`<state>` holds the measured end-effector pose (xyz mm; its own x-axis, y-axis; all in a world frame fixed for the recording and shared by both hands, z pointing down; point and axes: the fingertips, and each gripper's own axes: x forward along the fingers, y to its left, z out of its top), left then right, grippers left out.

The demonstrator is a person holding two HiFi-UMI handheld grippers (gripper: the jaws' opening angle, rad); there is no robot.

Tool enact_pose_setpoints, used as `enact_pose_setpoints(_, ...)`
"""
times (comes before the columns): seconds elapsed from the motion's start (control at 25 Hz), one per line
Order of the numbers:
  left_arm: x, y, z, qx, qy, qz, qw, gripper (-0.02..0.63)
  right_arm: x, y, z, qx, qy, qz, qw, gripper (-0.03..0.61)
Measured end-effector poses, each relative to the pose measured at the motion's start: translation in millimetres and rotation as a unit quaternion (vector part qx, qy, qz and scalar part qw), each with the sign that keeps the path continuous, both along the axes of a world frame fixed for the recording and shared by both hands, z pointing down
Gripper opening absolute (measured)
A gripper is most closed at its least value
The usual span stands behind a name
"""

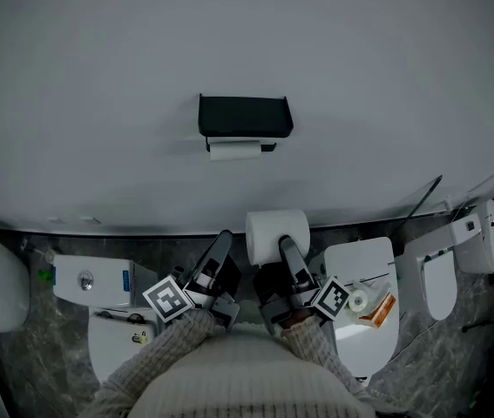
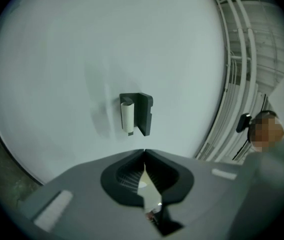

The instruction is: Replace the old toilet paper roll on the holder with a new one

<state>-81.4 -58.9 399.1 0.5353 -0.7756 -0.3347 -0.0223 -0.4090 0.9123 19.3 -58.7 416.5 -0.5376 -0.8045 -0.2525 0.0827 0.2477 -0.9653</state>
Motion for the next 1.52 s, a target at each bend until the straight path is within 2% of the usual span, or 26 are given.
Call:
enact_pose_setpoints(0.16, 3.4, -2.7, 5.1, -0.007, -0.006, 0.005, 0.9999, -0.002, -2.7, -7.7, 4.1, -0.005, -0.003, -0.006, 1.0, 0.457)
enact_pose_setpoints(0.48, -3.0, -26.3, -1.6, -0.004, -0.002, -0.03, 0.9996, -0.002, -3.4, -31.8, 2.4, -0.01, -0.007, -0.032, 0.999, 0.457)
enact_pose_setpoints(0.76, 2.6, -43.1, -7.7, -0.006, -0.005, -0.039, 0.9992, -0.001, 2.5, -50.3, -3.8, -0.012, -0.015, -0.041, 0.999, 0.457)
enact_pose_setpoints(1.08, -1.7, -72.3, -15.1, 0.012, -0.01, -0.058, 0.9982, 0.0, 6.9, -67.4, -4.2, -0.006, -0.004, -0.061, 0.998, 0.457)
enact_pose_setpoints(1.32, 3.5, -89.0, -20.7, 0.014, 0.017, -0.063, 0.9978, 0.0, 14.1, -79.9, -7.8, 0.0, -0.005, -0.07, 0.998, 0.457)
enact_pose_setpoints(1.52, 4.9, -98.8, -23.6, 0.022, 0.019, -0.075, 0.9968, 0.001, 12.9, -83.4, -9.1, 0.004, -0.001, -0.088, 0.996, 0.457)
